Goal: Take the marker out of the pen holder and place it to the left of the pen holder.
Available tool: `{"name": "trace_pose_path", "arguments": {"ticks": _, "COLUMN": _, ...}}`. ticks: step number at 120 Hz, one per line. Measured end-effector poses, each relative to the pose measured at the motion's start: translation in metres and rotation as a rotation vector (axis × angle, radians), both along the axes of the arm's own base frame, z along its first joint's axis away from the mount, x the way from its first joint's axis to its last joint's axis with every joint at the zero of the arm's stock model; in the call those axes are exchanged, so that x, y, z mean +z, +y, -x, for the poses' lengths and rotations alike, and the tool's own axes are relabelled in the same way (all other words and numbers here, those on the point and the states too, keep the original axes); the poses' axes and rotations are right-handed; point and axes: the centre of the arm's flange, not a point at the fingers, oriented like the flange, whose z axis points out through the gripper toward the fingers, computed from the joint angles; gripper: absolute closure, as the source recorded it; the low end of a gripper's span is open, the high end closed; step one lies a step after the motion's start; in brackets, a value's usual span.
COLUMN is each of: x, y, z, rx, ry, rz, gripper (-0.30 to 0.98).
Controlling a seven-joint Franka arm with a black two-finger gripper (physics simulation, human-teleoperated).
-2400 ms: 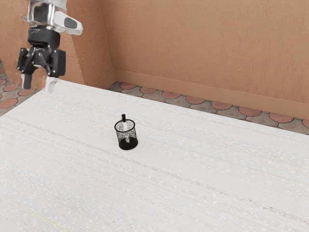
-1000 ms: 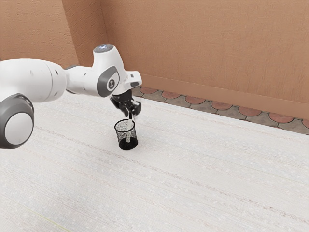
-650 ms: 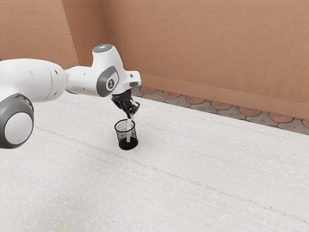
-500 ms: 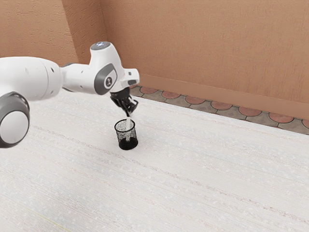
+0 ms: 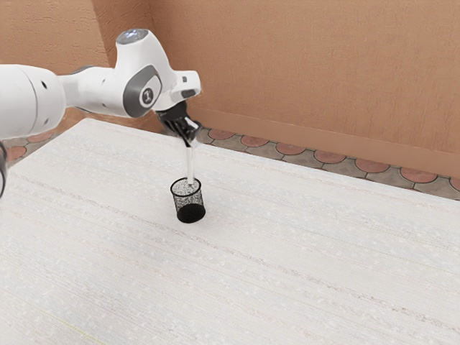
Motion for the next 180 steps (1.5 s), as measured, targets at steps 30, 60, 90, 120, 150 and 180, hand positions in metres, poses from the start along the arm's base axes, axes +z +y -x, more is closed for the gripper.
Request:
{"name": "trace_pose_path", "arguments": {"ticks": 30, "x": 0.019, "y": 0.035, "z": 0.018, "rx": 0.053, "ry": 0.035, "rz": 0.002, "gripper": 0.77}}
{"name": "trace_pose_path", "arguments": {"ticks": 60, "x": -0.009, "y": 0.105, "z": 0.033, "rx": 0.155, "ry": 0.171, "rz": 0.020, "gripper": 0.77}}
{"name": "trace_pose_path", "arguments": {"ticks": 90, "x": -0.103, "y": 0.168, "z": 0.022, "rx": 0.240, "ry": 0.317, "rz": 0.065, "gripper": 0.77}}
{"name": "trace_pose_path", "arguments": {"ticks": 120, "x": -0.137, "y": 0.179, "z": 0.002, "rx": 0.249, "ry": 0.333, "rz": 0.113, "gripper": 0.72}}
{"name": "trace_pose_path", "arguments": {"ticks": 150, "x": -0.142, "y": 0.175, "z": -0.001, "rx": 0.229, "ry": 0.332, "rz": 0.145, "gripper": 0.55}}
{"name": "trace_pose_path", "arguments": {"ticks": 180, "x": -0.148, "y": 0.171, "z": -0.010, "rx": 0.208, "ry": 0.322, "rz": 0.155, "gripper": 0.60}}
